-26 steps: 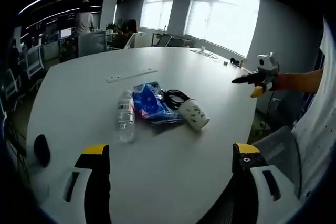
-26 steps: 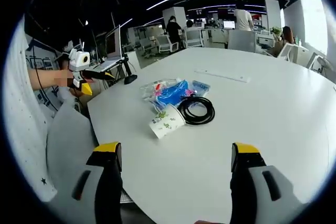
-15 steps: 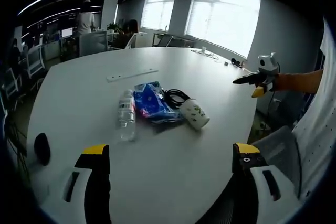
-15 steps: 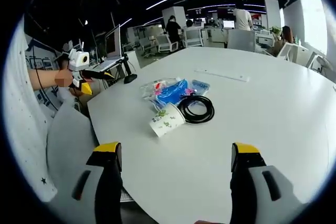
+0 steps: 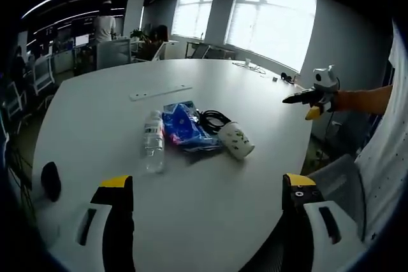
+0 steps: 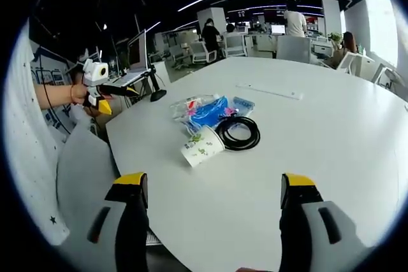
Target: Arrange the tabletop items into an orderly group along one side of the table until the central work area is clear of visible clutter.
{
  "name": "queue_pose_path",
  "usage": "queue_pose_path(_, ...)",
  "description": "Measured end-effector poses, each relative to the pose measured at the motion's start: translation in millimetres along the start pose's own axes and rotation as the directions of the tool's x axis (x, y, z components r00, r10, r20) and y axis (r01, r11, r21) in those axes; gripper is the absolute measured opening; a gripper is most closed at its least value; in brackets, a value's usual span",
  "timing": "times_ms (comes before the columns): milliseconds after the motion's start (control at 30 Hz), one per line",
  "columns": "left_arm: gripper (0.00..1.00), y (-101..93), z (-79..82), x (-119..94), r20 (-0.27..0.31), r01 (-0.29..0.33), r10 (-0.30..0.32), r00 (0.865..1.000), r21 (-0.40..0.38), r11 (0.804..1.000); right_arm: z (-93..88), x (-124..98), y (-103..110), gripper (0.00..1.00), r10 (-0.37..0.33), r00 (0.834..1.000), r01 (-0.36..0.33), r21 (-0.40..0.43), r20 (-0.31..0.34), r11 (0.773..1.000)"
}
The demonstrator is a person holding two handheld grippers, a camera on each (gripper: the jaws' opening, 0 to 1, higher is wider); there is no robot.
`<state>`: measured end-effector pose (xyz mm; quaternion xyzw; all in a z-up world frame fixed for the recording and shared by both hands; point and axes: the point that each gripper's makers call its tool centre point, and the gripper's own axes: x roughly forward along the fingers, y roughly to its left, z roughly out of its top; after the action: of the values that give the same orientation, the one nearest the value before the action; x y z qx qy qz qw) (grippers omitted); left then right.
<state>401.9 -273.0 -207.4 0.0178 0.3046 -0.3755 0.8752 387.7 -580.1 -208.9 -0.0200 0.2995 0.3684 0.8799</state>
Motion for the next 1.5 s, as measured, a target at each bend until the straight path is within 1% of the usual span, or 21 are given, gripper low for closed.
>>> queue_pose_path(400,1.0,-0.6,-0.2,1.3,-0.002,0.006,-0.006,1.0,0.001,1.0,0.9,-0.1,-2.1,0.86,-0.002,1.0,0.002,0.0,-0.003,1.0)
queue_pose_path(733,1.0,-1.6,3.8,2.4,0.009,0.01,-0.01,1.0,0.002,1.0,1.6,0.6,-5.3,0.86,-0.005,1.0,0.004,-0.003,-0.007,1.0)
queue_pose_path(967,0.99,0.8,4.0,3.4,0.004,0.01,-0.01,1.0,0.002,1.0,5.0,3.6,-8.7,0.86,-0.001,1.0,0.001,-0.007,-0.009,1.0)
queue_pose_path(1500,0.99,3.0,12.5,7.8,0.017,0.014,-0.014,1.0,0.003,1.0,12.6,15.4,-16.6,0.85,0.009,1.0,-0.01,-0.025,-0.024,1.0)
